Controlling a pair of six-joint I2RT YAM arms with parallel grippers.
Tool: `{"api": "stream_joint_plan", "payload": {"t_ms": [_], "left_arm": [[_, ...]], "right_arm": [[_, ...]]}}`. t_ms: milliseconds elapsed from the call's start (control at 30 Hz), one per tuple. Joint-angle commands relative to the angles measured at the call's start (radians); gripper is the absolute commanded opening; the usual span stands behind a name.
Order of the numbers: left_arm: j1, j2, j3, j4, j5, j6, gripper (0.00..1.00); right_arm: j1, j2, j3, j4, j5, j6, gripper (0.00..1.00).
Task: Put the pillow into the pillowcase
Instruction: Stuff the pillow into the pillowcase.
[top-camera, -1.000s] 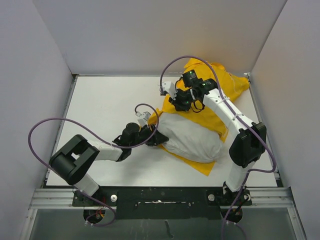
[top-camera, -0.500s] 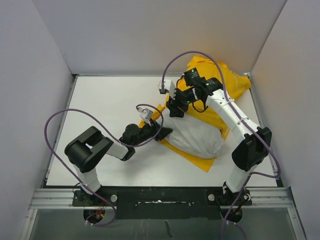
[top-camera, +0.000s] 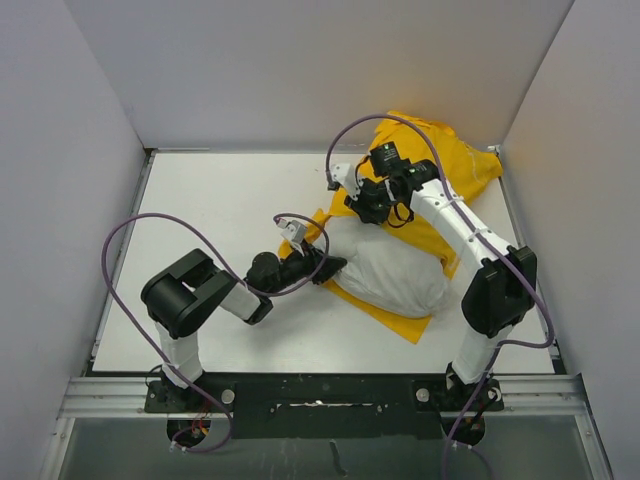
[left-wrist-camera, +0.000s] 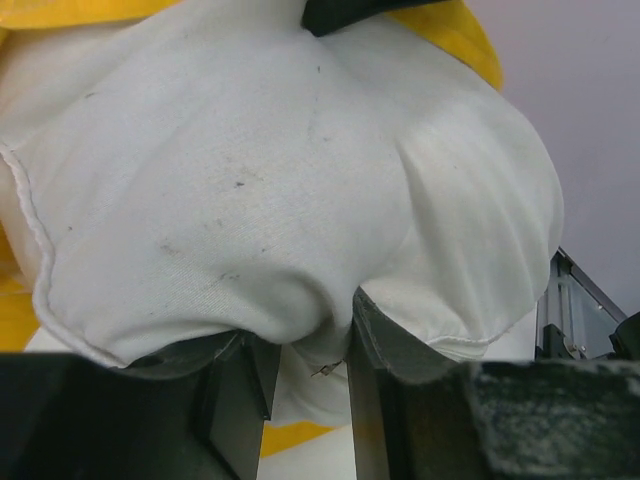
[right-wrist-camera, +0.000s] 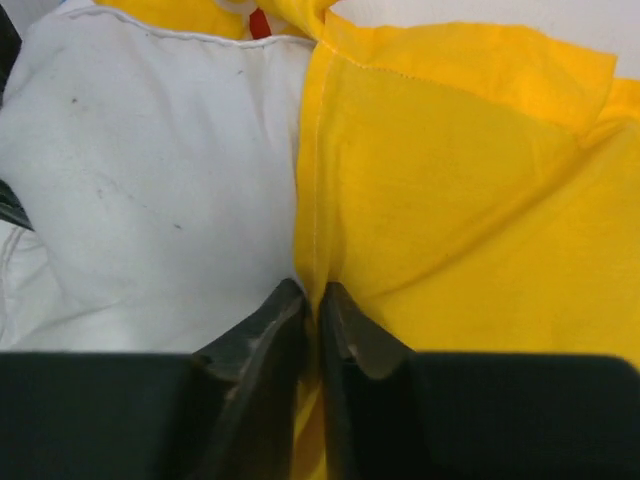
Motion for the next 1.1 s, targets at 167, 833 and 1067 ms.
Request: {"api": "stream_joint_plan", "payload": {"t_ms": [167, 833, 1067], "left_arm": [[0.008, 0.073, 0.099, 0.107, 0.016, 0.106, 0.26], [-0.038, 0.153, 0.205, 0.152, -0.236, 0.133, 0.24], [-0.027, 0.220, 0.229, 0.152, -0.290, 0.095, 0.51]], "right_arm": [[0.018, -0.009, 0.176, -0.127, -0.471, 0.031, 0.00], [-0.074, -0.155, -0.135, -0.057, -0.959, 0.057, 0.00], [-0.071, -0.120, -0.232, -0.075, -0.720, 0.008, 0.05]]}}
